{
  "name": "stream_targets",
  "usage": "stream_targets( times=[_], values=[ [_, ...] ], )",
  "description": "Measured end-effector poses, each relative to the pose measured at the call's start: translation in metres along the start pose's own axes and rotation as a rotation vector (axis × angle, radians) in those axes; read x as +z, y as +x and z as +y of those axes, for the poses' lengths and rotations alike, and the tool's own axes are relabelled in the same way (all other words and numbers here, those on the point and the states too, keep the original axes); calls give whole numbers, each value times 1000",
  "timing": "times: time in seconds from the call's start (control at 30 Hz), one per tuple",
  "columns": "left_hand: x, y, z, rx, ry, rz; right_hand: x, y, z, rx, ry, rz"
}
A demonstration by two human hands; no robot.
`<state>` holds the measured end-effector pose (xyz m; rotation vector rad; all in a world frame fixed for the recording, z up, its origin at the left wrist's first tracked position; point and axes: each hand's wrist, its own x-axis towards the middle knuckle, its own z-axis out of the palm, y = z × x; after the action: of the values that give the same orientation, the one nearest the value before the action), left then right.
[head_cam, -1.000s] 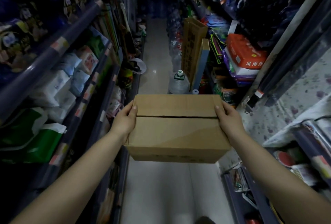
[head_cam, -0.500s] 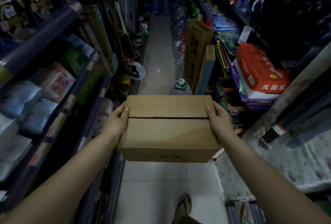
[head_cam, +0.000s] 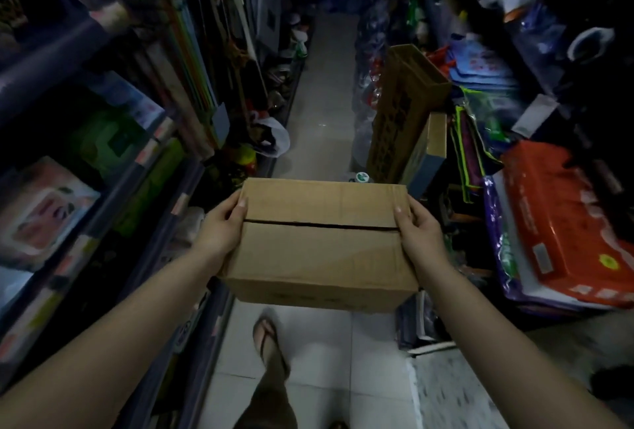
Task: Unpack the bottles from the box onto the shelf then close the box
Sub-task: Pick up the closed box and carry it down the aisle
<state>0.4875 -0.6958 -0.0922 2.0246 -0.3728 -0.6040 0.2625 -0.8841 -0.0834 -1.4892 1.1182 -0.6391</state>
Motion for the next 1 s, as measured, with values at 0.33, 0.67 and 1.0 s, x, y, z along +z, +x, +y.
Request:
stream_targets(
  times=[0.33, 0.67, 1.0],
  values=[
    [6, 199, 5, 59, 10, -90, 97, 150, -21, 77, -59, 131],
    [32, 326, -13, 47, 9, -120, 167, 250, 11, 243, 24, 112],
    [104, 407, -125, 9, 13, -127, 218, 326, 157, 348, -131, -9]
  ],
)
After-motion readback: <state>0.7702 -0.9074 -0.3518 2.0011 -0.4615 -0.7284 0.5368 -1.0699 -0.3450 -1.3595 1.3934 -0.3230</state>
